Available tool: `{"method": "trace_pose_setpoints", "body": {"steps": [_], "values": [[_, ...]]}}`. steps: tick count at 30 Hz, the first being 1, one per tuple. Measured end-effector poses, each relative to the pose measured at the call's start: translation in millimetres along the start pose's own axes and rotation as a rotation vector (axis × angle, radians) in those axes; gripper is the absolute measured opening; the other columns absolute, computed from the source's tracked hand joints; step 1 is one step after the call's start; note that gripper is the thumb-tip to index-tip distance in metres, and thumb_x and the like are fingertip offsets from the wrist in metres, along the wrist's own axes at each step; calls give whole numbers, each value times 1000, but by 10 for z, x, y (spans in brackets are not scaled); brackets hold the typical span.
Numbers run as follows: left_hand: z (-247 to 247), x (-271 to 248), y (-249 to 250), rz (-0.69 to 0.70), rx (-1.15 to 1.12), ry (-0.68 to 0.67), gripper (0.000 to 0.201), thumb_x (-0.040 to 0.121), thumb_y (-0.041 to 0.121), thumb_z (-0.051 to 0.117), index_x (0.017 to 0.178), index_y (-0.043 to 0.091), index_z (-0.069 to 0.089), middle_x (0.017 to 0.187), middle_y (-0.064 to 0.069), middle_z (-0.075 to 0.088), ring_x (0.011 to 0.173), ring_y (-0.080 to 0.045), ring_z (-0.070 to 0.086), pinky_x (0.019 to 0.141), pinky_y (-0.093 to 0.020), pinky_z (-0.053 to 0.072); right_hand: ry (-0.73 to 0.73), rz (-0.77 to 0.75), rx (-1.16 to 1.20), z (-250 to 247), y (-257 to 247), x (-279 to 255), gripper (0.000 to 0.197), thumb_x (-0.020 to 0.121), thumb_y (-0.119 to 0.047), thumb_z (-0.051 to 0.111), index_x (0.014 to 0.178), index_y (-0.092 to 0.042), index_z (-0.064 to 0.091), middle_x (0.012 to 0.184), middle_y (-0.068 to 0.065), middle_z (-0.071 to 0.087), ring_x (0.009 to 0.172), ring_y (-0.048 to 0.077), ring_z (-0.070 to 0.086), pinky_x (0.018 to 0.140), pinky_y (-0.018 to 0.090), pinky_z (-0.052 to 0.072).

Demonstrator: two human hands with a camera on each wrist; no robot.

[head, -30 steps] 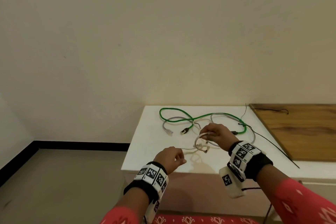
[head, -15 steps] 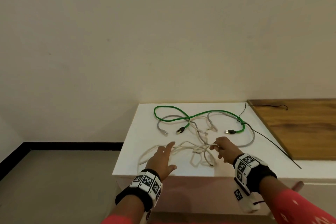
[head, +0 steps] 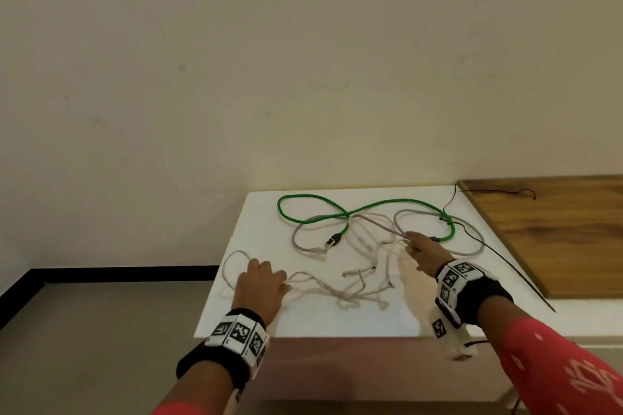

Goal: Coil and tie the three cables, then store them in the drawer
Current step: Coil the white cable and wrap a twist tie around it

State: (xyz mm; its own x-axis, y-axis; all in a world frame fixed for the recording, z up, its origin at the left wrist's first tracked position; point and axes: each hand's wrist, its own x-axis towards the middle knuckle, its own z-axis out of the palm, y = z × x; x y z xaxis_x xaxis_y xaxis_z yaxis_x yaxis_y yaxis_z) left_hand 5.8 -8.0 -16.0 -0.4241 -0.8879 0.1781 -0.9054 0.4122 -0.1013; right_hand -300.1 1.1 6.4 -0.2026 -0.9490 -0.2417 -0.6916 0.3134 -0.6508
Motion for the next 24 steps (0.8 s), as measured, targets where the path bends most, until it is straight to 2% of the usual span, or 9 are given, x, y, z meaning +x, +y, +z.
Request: {"method": "trace_pose_setpoints", "body": {"steps": [2,4,5,7,9,12,16,20,24], "values": [[-20,2,-141,-13,-66,44,28,48,35,88,50,22,62,48,0,55,51,-22,57,35,-25,38,5,7,114,-52,6,22,47,96,-2,33,141,0,22,144,16,37,123,27,42,92,34,43],[-148,-33,-220,-13,-112,116,22,59,29,84,55,19,65,52,-1,58,55,-26,57,40,-30,45,60,-13,220,-85,-6,-13,36,95,-2,32,131,-3,39,126,19,52,95,23,53,64,24,43],[-207,-55,-239,-42,-172,137,18,66,27,80,61,16,66,57,-4,60,62,-28,58,46,-32,46,89,-41,229,-106,-33,-44,28,95,-3,33,117,-5,49,114,20,57,81,21,56,59,21,42],[-350,-80,-248,-127,-287,185,18,83,30,64,78,12,68,71,-6,62,81,-28,55,60,-33,41,81,-111,255,-140,-75,-120,24,95,0,32,91,-9,54,94,14,59,61,15,56,55,19,43],[-507,-103,-261,-170,-352,246,26,90,35,52,90,13,66,76,-1,57,88,-23,51,64,-29,35,30,-147,291,-141,-120,-233,32,94,4,30,81,-14,53,81,11,59,49,9,54,53,20,42],[-756,-130,-323,-216,-481,372,25,88,33,56,89,11,67,78,-7,64,85,-26,53,64,-29,33,-12,-193,275,-133,-166,-403,31,91,8,31,81,-11,54,71,5,59,39,-2,50,47,14,42],[-1005,-198,-432,-234,-641,504,17,85,27,61,81,11,68,63,-1,59,70,-23,53,56,-28,29,-33,-187,319,-91,-205,-613,35,90,10,31,76,-12,53,69,7,58,38,3,48,43,14,41],[-1184,-321,-470,-236,-915,553,12,85,20,63,76,13,66,47,9,50,51,-7,45,52,-27,33,-59,-69,231,74,-272,-742,29,90,4,31,108,-12,48,67,5,57,50,15,40,48,22,39],[-1289,-415,-420,-221,-1165,553,15,86,14,59,73,18,65,49,9,50,48,-9,40,48,-19,38,-133,-105,-101,377,-424,-696,57,90,-17,51,141,-23,25,73,1,61,62,13,53,54,17,43]]}}
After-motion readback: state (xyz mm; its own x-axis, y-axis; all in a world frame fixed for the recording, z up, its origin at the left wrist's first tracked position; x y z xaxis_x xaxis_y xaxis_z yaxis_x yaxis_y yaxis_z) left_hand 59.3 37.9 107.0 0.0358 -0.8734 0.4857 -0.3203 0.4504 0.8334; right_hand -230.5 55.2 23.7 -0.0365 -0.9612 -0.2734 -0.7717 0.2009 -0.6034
